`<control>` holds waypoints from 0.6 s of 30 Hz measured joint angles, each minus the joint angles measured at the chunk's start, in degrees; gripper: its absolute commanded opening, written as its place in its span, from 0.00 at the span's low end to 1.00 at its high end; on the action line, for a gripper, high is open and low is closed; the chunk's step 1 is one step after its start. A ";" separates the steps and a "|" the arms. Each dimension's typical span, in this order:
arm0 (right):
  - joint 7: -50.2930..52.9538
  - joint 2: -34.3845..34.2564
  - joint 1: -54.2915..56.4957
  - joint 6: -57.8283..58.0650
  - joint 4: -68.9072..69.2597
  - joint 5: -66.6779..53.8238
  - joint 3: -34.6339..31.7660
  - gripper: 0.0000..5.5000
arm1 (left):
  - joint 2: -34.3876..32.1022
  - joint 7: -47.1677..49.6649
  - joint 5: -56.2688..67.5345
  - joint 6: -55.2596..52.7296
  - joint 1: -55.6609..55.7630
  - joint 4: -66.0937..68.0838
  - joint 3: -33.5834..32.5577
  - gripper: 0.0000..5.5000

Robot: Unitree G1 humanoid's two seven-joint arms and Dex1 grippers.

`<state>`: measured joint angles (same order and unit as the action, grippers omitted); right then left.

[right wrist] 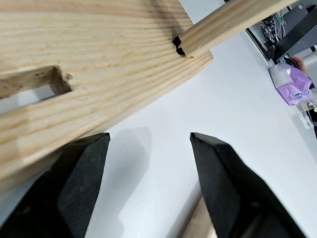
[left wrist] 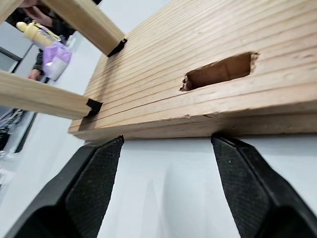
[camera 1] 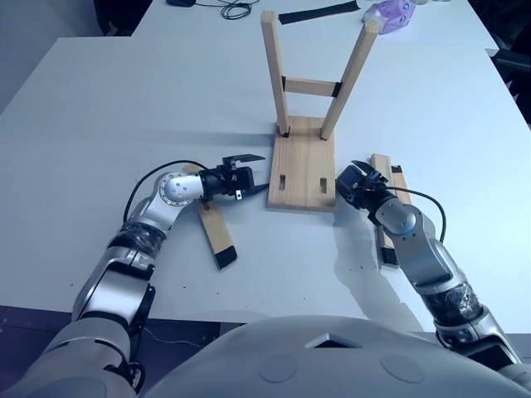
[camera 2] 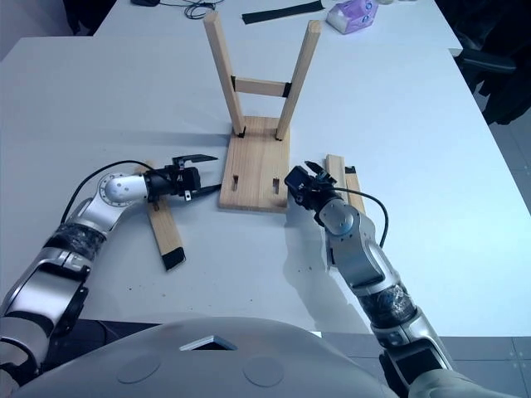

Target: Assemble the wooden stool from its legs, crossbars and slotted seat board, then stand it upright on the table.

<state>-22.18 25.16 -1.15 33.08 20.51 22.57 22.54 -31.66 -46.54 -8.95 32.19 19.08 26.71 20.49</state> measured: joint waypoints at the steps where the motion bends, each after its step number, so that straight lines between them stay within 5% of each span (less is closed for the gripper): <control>1: -0.69 0.72 -1.04 0.28 1.51 0.05 0.13 0.55 | -0.81 -0.93 0.70 -1.28 -1.67 -2.90 -0.02 0.60; 18: -7.55 5.74 -8.18 3.69 13.42 0.10 0.72 0.55 | -7.51 -9.99 8.08 -12.37 -13.57 -23.08 -1.95 0.60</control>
<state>-29.73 30.90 -9.32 36.76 33.93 22.66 23.26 -39.17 -56.52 -0.87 19.82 5.51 3.63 18.54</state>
